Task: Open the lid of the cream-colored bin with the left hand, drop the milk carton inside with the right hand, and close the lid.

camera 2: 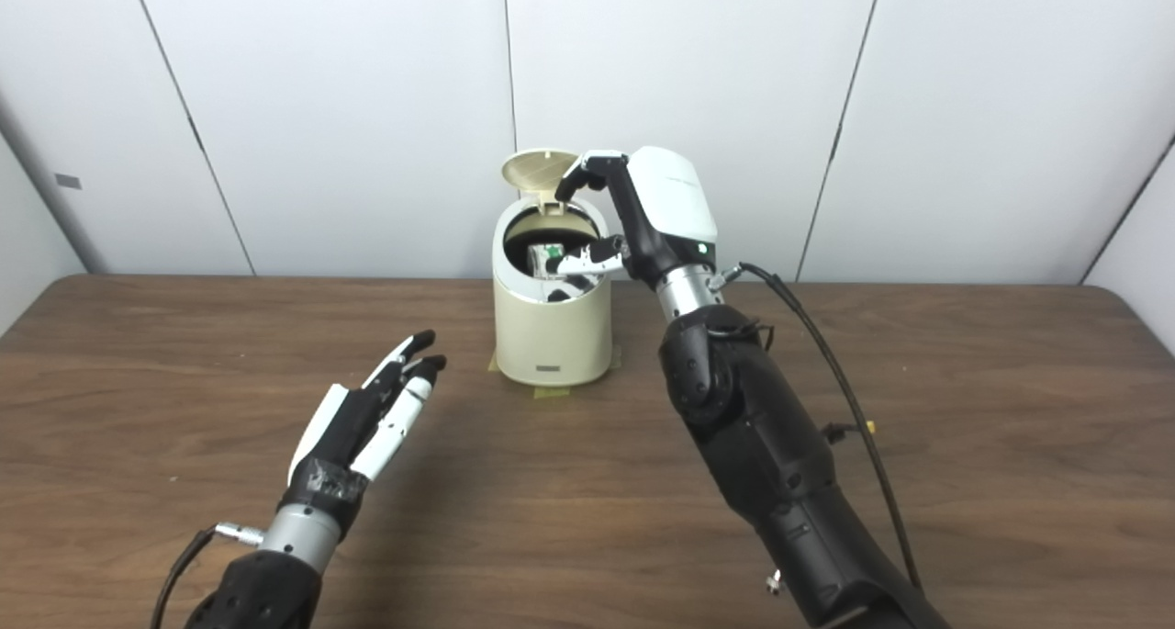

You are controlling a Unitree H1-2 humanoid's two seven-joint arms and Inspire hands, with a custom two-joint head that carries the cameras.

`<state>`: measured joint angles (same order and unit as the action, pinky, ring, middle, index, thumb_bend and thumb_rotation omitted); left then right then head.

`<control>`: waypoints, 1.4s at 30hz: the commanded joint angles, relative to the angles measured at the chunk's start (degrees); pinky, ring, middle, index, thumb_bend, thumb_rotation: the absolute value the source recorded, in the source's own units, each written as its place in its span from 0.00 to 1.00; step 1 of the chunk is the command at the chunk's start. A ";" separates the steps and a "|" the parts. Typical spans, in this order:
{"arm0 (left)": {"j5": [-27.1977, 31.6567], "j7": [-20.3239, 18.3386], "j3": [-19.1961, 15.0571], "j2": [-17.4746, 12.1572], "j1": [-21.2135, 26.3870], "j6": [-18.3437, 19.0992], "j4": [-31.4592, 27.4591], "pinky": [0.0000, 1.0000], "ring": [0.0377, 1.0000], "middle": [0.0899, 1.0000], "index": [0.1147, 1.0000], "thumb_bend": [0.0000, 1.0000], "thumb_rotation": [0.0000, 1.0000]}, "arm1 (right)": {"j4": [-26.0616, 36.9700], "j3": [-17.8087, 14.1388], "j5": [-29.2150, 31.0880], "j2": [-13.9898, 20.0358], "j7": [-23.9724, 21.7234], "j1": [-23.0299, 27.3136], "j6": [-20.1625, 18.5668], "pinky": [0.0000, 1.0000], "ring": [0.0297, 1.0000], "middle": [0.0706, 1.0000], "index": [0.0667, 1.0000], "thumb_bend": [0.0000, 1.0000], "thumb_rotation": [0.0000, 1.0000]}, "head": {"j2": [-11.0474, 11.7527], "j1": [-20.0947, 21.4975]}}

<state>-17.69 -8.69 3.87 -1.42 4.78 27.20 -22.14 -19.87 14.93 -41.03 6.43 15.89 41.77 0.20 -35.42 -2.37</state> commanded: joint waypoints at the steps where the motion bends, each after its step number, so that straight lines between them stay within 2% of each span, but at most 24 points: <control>1: -0.05 1.21 -0.20 0.14 1.64 -0.56 -0.71 0.90 0.93 0.89 0.95 0.33 0.82 | 3.62 -1.45 0.99 0.88 1.31 1.43 1.54 0.39 0.40 0.47 0.47 0.52 0.00 | -0.09 0.05; 4: -0.06 1.43 -0.76 0.07 3.02 -0.45 -0.23 0.89 0.92 0.89 0.94 0.34 0.85 | 6.85 -2.56 2.26 1.79 -0.35 -0.49 0.90 0.35 0.38 0.47 0.48 0.52 0.00 | 0.00 0.18; 7: -0.61 1.70 -1.67 0.07 5.46 -0.35 0.99 0.86 0.91 0.89 0.94 0.34 0.84 | 10.18 -3.47 2.64 2.98 -1.76 -2.79 0.07 0.32 0.36 0.47 0.48 0.52 0.00 | 0.11 0.48; 9: -2.06 1.68 -2.34 -0.12 7.66 -0.31 2.09 0.86 0.90 0.88 0.92 0.34 0.86 | 12.26 -4.32 2.91 3.53 -2.22 -4.54 -0.24 0.36 0.38 0.47 0.46 0.52 0.00 | 0.19 0.52; 12: -1.50 1.75 -4.67 0.46 11.60 -0.34 4.05 0.94 0.91 0.87 0.91 0.30 0.90 | 14.29 -5.68 3.53 4.24 -2.04 -7.25 0.26 0.37 0.39 0.47 0.46 0.52 0.00 | 0.26 0.40; 14: 0.98 2.39 -6.23 0.63 14.46 -0.36 5.33 0.89 0.87 0.85 0.89 0.29 0.89 | 16.37 -7.36 6.04 3.71 -3.38 -9.33 -1.33 0.38 0.40 0.46 0.46 0.52 0.00 | 0.26 0.40; 17: 5.29 1.75 -7.59 -1.08 19.12 -3.72 8.51 0.84 0.84 0.84 0.85 0.34 0.87 | 21.79 -9.74 10.04 2.16 -7.10 -13.30 -7.42 0.38 0.40 0.45 0.48 0.52 0.00 | 0.27 0.36; 19: 7.40 0.52 -7.35 -2.92 22.97 -6.62 10.87 0.82 0.83 0.83 0.82 0.38 0.84 | 26.47 -11.65 13.47 0.73 -10.30 -16.20 -13.63 0.41 0.41 0.45 0.49 0.52 0.00 | 0.31 0.56; 22: 9.72 -0.70 -6.47 -4.66 28.52 -7.47 13.71 0.80 0.83 0.82 0.80 0.40 0.81 | 32.72 -13.07 16.43 -0.42 -14.45 -19.52 -22.00 0.47 0.42 0.45 0.48 0.52 0.00 | 0.48 0.72; 23: 10.16 -0.89 -6.18 -5.02 30.02 -7.26 14.50 0.81 0.83 0.83 0.80 0.41 0.81 | 33.99 -13.33 17.34 -0.58 -15.35 -20.29 -23.41 0.48 0.51 0.45 0.48 0.52 0.00 | 0.64 0.72; 24: 10.52 -1.13 -5.79 -5.49 31.69 -7.71 15.76 0.81 0.84 0.83 0.80 0.42 0.81 | 35.17 -13.77 18.77 -1.05 -16.19 -21.10 -24.73 0.49 0.54 0.45 0.48 0.52 0.00 | 0.79 0.65; 26: 10.60 -1.45 -4.73 -6.44 34.87 -8.95 18.50 0.81 0.85 0.84 0.81 0.41 0.82 | 36.93 -14.20 21.22 -1.58 -17.70 -22.72 -26.22 0.53 0.60 0.62 0.46 0.50 0.13 | 1.02 0.59; 28: 10.21 -1.59 -3.52 -7.38 37.41 -9.84 20.73 0.81 0.85 0.84 0.82 0.39 0.86 | 38.22 -14.05 22.99 -1.75 -18.57 -24.31 -26.35 0.56 0.64 0.68 0.46 0.50 0.15 | 1.22 0.52; 33: 8.67 -1.18 -0.52 -8.54 43.30 -9.75 26.38 0.83 0.85 0.84 0.83 0.40 0.92 | 40.26 -14.81 27.30 -4.06 -19.32 -28.34 -26.91 0.60 0.67 0.71 0.46 0.49 0.17 | 1.87 0.70; 37: 9.17 -1.39 0.24 -8.67 45.66 -10.57 29.98 0.85 0.88 0.85 0.86 0.38 0.93 | 39.23 -12.25 24.18 -2.96 -18.28 -30.83 -24.07 0.59 0.68 0.71 0.46 0.49 0.16 | 2.21 0.70; 42: 9.71 -2.91 1.25 -8.89 47.47 -9.92 33.12 0.84 0.86 0.84 0.86 0.40 0.93 | 38.33 -11.59 23.62 -3.62 -16.56 -32.90 -23.26 0.56 0.65 0.69 0.46 0.49 0.17 | 2.54 1.10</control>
<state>-8.33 -10.99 4.73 -9.55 48.10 18.99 11.22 17.78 3.29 -17.15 3.12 -1.84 7.29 -26.20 -32.87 -1.32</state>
